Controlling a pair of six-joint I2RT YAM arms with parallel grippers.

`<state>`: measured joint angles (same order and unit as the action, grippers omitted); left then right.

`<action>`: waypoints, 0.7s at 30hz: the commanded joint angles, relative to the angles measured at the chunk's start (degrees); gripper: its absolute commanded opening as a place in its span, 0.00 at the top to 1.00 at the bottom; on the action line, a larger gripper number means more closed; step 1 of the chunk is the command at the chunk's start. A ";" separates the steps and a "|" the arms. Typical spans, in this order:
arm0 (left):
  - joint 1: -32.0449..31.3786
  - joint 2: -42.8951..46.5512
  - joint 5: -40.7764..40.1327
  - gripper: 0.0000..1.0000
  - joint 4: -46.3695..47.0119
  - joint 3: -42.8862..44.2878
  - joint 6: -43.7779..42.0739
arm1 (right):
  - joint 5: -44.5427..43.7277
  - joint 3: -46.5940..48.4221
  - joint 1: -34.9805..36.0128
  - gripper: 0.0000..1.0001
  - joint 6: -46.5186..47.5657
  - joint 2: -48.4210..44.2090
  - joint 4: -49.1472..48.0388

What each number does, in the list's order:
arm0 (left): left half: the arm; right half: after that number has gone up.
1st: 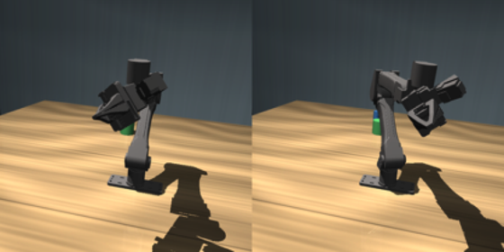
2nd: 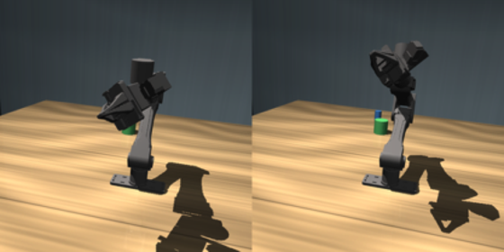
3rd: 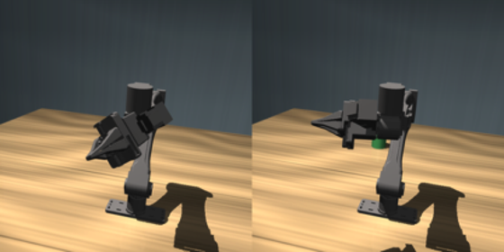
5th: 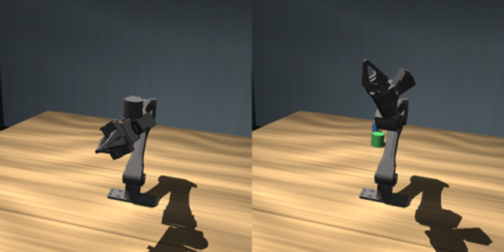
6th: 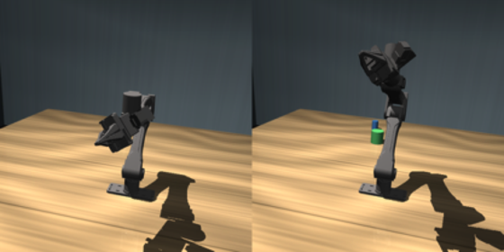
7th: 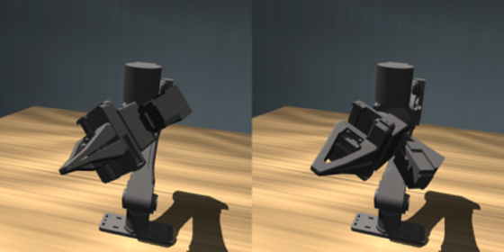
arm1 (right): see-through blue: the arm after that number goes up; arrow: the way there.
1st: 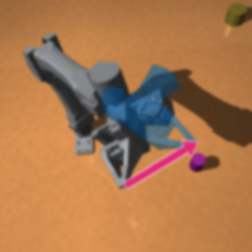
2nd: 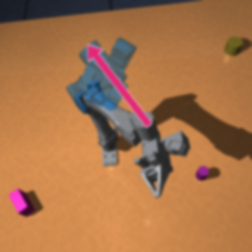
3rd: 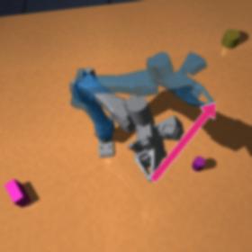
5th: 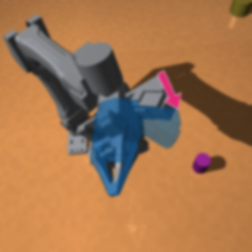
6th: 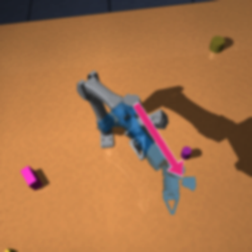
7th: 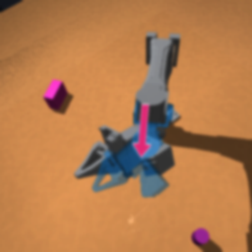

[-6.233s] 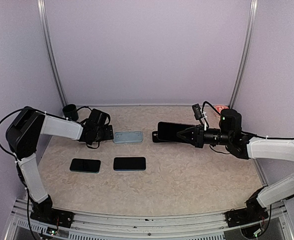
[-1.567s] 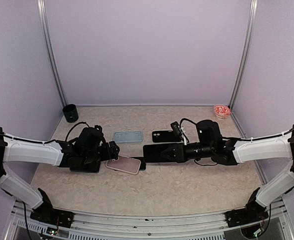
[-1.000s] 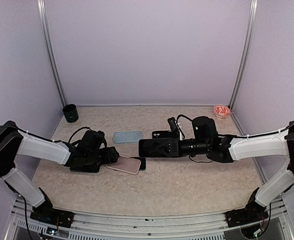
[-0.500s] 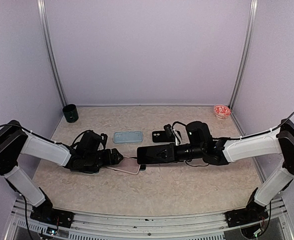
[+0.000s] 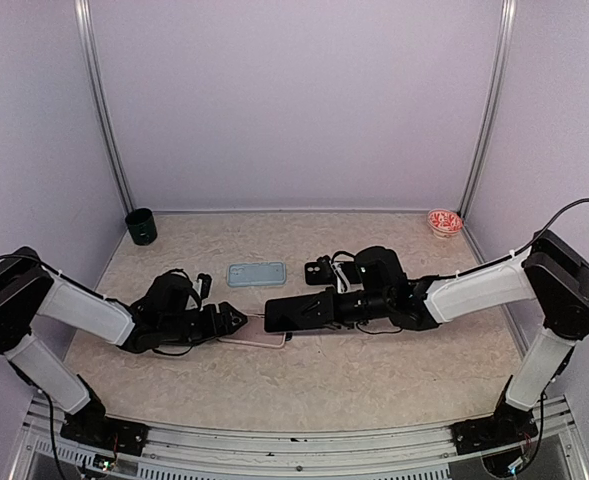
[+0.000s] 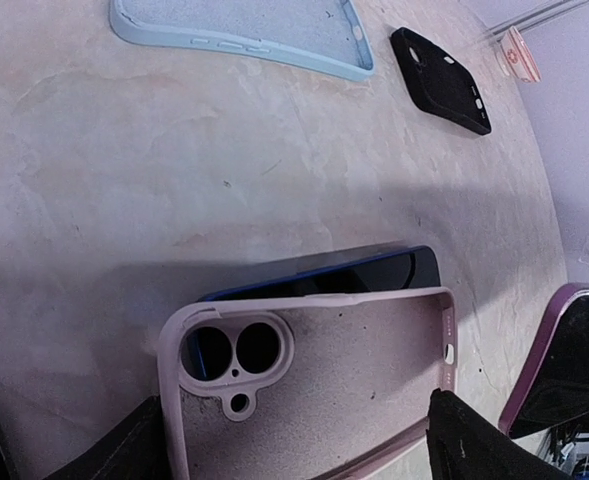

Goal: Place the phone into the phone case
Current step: Install the phone into the phone case.

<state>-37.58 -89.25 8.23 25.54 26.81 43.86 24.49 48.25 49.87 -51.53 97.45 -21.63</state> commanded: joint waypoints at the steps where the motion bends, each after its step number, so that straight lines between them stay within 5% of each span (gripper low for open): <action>1: 0.10 1.86 2.23 0.15 1.64 -2.41 2.31 | 2.13 3.51 0.68 1.00 -3.45 2.79 -5.44; 21: -2.58 4.34 2.13 0.15 7.31 -5.68 5.06 | 10.32 12.02 0.67 1.00 -10.85 15.06 -9.29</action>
<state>-39.75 -85.62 9.54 29.61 22.20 48.23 32.38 58.11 49.89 -60.97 111.24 -26.83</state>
